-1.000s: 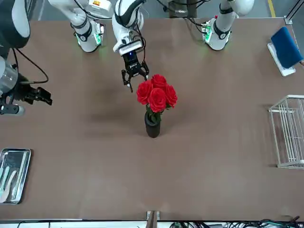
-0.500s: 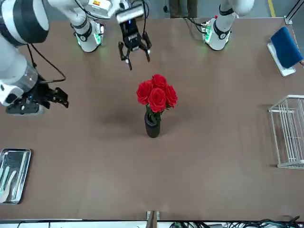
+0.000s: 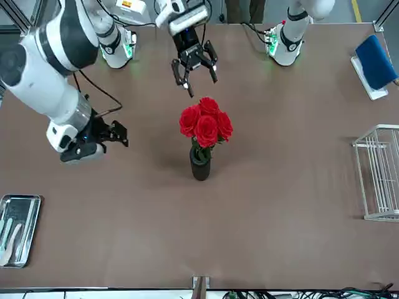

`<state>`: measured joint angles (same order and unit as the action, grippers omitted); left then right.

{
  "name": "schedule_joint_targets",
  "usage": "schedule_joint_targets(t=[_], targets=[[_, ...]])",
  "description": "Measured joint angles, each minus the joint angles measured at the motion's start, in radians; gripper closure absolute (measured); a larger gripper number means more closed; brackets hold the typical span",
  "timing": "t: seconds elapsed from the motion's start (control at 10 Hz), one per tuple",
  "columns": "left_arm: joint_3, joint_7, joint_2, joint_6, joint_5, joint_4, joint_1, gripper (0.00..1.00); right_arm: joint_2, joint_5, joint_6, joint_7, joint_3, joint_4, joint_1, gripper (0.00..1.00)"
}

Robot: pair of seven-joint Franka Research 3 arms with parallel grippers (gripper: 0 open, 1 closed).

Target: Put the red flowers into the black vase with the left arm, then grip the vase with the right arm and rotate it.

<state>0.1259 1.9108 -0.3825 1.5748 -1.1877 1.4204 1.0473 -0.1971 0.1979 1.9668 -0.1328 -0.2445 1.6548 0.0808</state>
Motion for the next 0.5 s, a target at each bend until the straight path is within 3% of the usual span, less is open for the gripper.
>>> schedule_joint_targets(t=[0.5], targets=[[0.002, -0.26, 0.156, 0.2, 0.077, 0.074, -0.25, 0.0, -0.166, 0.011, 0.131, 0.0, -0.117, -0.024, 0.006, 0.0]])
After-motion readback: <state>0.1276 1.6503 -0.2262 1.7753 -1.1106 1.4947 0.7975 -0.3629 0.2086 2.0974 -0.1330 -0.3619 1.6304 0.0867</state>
